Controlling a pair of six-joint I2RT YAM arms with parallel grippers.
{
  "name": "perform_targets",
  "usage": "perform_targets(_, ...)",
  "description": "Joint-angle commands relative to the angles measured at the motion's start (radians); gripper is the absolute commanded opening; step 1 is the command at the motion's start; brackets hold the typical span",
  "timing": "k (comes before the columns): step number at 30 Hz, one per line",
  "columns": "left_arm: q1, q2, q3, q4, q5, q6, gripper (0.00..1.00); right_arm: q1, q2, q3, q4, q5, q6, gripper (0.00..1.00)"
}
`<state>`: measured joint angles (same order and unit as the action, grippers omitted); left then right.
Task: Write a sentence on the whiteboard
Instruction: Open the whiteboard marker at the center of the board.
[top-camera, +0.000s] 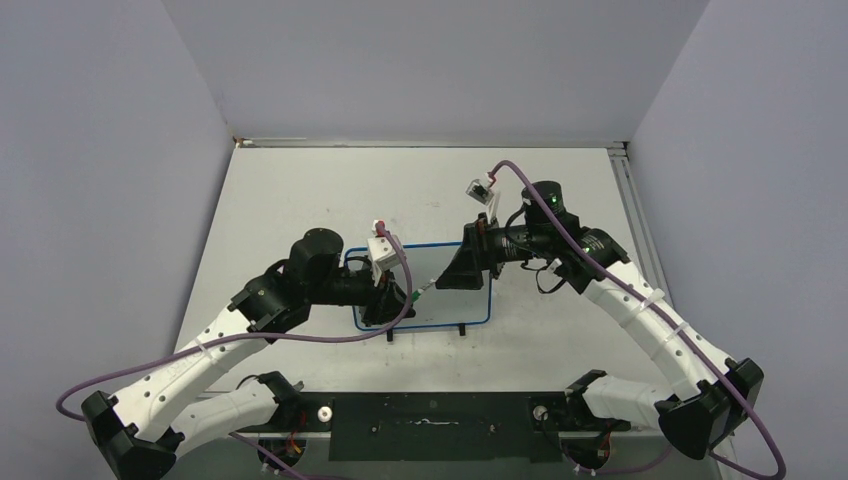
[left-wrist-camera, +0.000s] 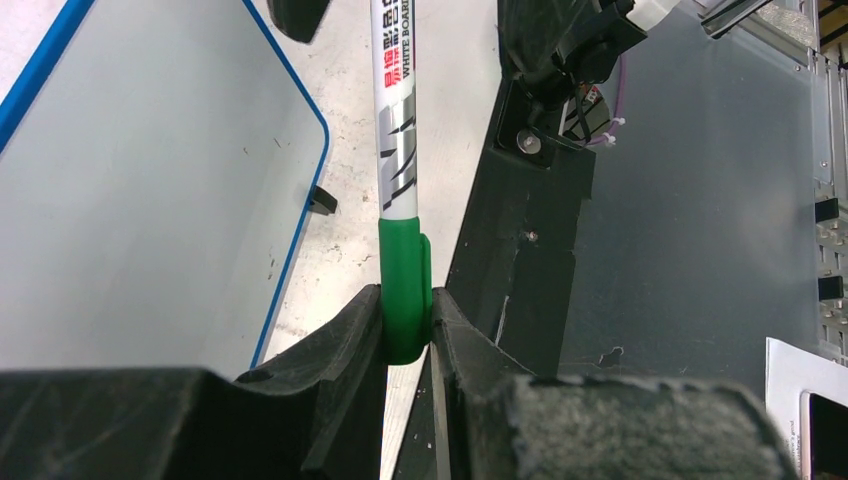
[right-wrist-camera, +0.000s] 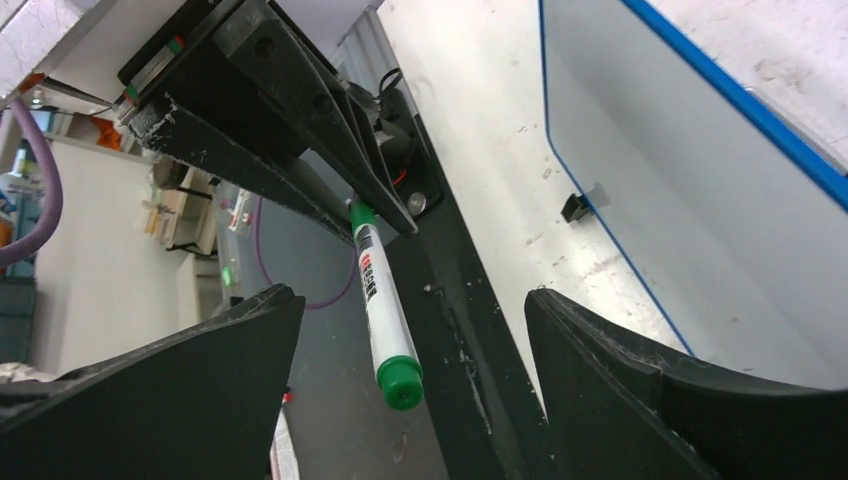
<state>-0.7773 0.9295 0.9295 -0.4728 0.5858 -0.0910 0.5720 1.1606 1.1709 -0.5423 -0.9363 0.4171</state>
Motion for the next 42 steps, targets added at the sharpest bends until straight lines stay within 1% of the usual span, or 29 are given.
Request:
perform_targets(1,0.000,-0.011,0.002,0.052,0.039,0.020,0.00,0.008,-0.013,-0.025,0.076,-0.111,0.032,0.80)
perform_targets(2,0.000,-0.012,-0.001,0.053,0.044,0.019,0.00,0.008,-0.007,-0.028,0.078,-0.117,0.032,0.75)
perform_targets(5,0.000,-0.009,-0.009,0.063,0.066,0.016,0.00,0.008,0.005,-0.032,0.082,-0.121,0.030,0.69)
perform_targets(8,0.000,0.002,-0.004,0.051,0.082,0.024,0.00,0.008,0.010,-0.034,0.106,-0.139,0.046,0.64)
perform_targets(13,0.001,0.011,-0.001,0.040,0.092,0.031,0.00,0.008,0.016,-0.033,0.118,-0.150,0.051,0.60)
perform_targets(15,0.000,0.016,0.003,0.030,0.093,0.035,0.00,0.008,0.014,-0.037,0.123,-0.154,0.053,0.57)
perform_targets(20,-0.001,0.028,0.009,0.014,0.100,0.042,0.00,0.008,0.008,-0.048,0.144,-0.157,0.068,0.41)
perform_targets(23,-0.001,0.026,0.012,0.014,0.089,0.043,0.00,0.008,0.007,-0.053,0.142,-0.164,0.068,0.34)
perform_targets(26,-0.001,0.022,0.012,0.018,0.081,0.042,0.00,0.008,0.003,-0.057,0.139,-0.172,0.068,0.32)
perform_targets(28,-0.001,0.027,0.017,0.014,0.080,0.043,0.00,0.008,-0.001,-0.061,0.139,-0.179,0.065,0.28)
perform_targets(29,-0.001,0.029,0.018,0.012,0.080,0.044,0.00,0.008,-0.002,-0.062,0.139,-0.181,0.065,0.26)
perform_targets(32,-0.001,0.031,0.020,0.011,0.070,0.047,0.00,0.008,-0.007,-0.060,0.146,-0.179,0.060,0.09)
perform_targets(33,-0.001,0.030,0.018,0.015,0.062,0.043,0.00,0.008,-0.011,-0.058,0.151,-0.175,0.058,0.06)
perform_targets(34,0.000,0.027,0.018,0.021,0.052,0.029,0.00,0.008,-0.019,-0.059,0.161,-0.166,0.058,0.05)
perform_targets(35,0.001,0.022,0.016,0.034,0.038,0.014,0.10,0.008,-0.030,-0.064,0.184,-0.154,0.065,0.05)
perform_targets(37,0.004,0.003,0.005,0.078,-0.012,-0.037,0.50,0.005,-0.062,-0.087,0.254,-0.108,0.094,0.05)
perform_targets(38,0.007,-0.013,-0.010,0.119,-0.038,-0.069,0.68,0.003,-0.081,-0.101,0.300,-0.078,0.110,0.05)
perform_targets(39,0.011,-0.032,-0.028,0.165,-0.058,-0.108,0.80,0.002,-0.106,-0.118,0.346,-0.028,0.125,0.05)
perform_targets(40,0.018,-0.053,-0.049,0.223,-0.071,-0.152,0.86,0.002,-0.135,-0.142,0.423,0.027,0.146,0.05)
perform_targets(41,0.028,-0.071,-0.066,0.281,-0.083,-0.202,0.88,0.002,-0.166,-0.177,0.484,0.069,0.183,0.05)
perform_targets(42,0.041,-0.088,-0.082,0.350,-0.096,-0.265,0.89,0.000,-0.196,-0.214,0.613,0.102,0.213,0.05)
